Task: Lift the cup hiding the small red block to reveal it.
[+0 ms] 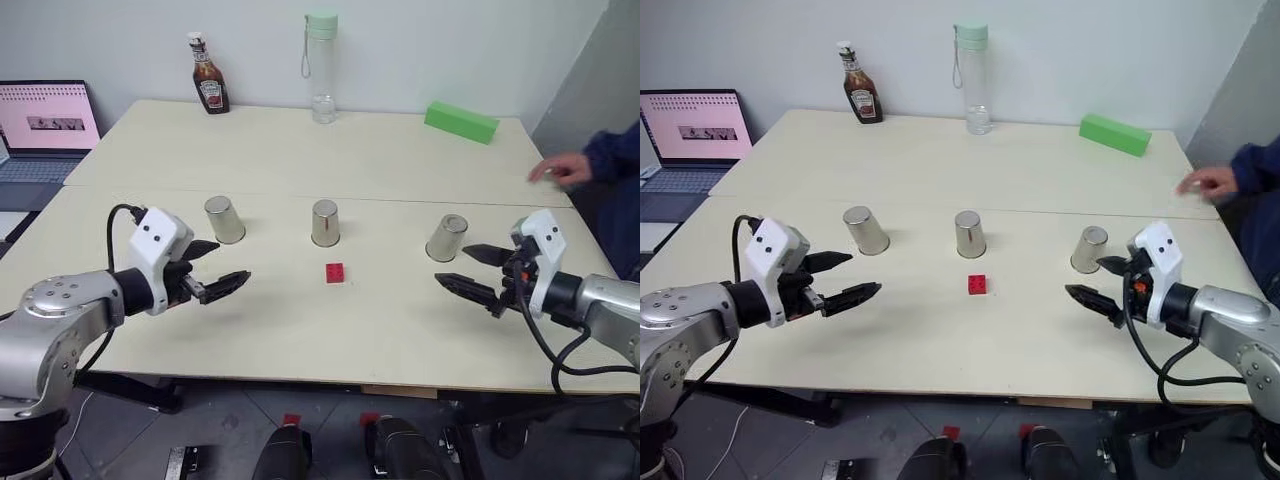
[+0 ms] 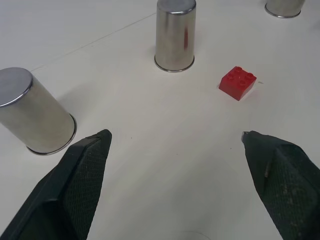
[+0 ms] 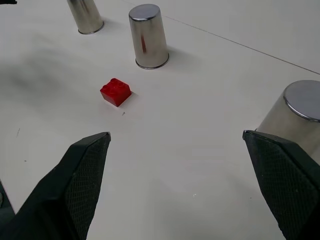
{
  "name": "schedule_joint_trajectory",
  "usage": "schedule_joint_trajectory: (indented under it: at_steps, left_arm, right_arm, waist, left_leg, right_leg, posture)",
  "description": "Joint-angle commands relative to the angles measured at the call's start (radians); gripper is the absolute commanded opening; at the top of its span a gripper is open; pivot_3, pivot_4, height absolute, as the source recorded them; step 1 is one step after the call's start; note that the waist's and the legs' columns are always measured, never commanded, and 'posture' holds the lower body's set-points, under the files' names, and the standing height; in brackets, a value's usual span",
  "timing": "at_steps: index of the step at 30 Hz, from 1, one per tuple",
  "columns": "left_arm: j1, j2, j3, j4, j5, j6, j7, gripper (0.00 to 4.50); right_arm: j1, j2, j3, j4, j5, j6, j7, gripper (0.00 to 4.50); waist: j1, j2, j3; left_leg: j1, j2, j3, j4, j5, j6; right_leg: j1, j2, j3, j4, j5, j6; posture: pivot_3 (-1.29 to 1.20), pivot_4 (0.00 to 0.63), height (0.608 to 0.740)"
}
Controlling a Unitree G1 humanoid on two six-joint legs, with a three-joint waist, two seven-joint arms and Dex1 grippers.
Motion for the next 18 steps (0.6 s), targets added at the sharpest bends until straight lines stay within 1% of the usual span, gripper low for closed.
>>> schedule_joint_trajectory:
  at_steps: [1, 5, 9, 18]
  left_arm:
    - [-0.019, 0.005, 0.033, -0.017, -0.008, -0.005, 0.015, 4.43]
    - [-0.018, 0.008, 0.043, -0.024, -0.043, 0.021, 0.009, 4.43]
    - [0.005, 0.023, 0.038, -0.029, -0.035, 0.009, 0.002, 4.43]
    - [-0.006, 0.026, 0.027, -0.025, -0.037, 0.006, -0.011, 4.43]
  right_arm:
    - [-0.025, -0.004, -0.011, -0.005, 0.000, -0.024, 0.017, 4.50]
    - [-0.028, 0.001, -0.009, -0.002, 0.002, -0.022, 0.017, 4.50]
    - [-0.021, 0.004, -0.010, -0.012, 0.006, -0.018, 0.021, 4.50]
    - [-0.017, 0.022, -0.011, -0.032, 0.015, -0.008, 0.005, 4.50]
  waist:
    - [0.000, 0.000, 0.000]
    - [0.000, 0.000, 0.000]
    - [0.000, 0.000, 0.000]
    - [0.000, 0.000, 0.000]
  left_leg:
    - [0.000, 0.000, 0.000, 0.000, 0.000, 0.000]
    - [0.000, 0.000, 0.000, 0.000, 0.000, 0.000]
    - [0.000, 0.000, 0.000, -0.001, 0.000, 0.000]
    - [0.000, 0.000, 0.000, 0.000, 0.000, 0.000]
  right_leg:
    - [0.000, 0.000, 0.000, 0.000, 0.000, 0.000]
    - [0.000, 0.000, 0.000, 0.000, 0.000, 0.000]
    - [0.000, 0.000, 0.000, 0.000, 0.002, 0.003]
    - [0.000, 0.000, 0.000, 0.000, 0.000, 0.000]
  posture:
    - [0.00, 0.150, 0.740]
    - [0.00, 0.150, 0.740]
    - [0.00, 0.150, 0.740]
    - [0.00, 0.150, 0.740]
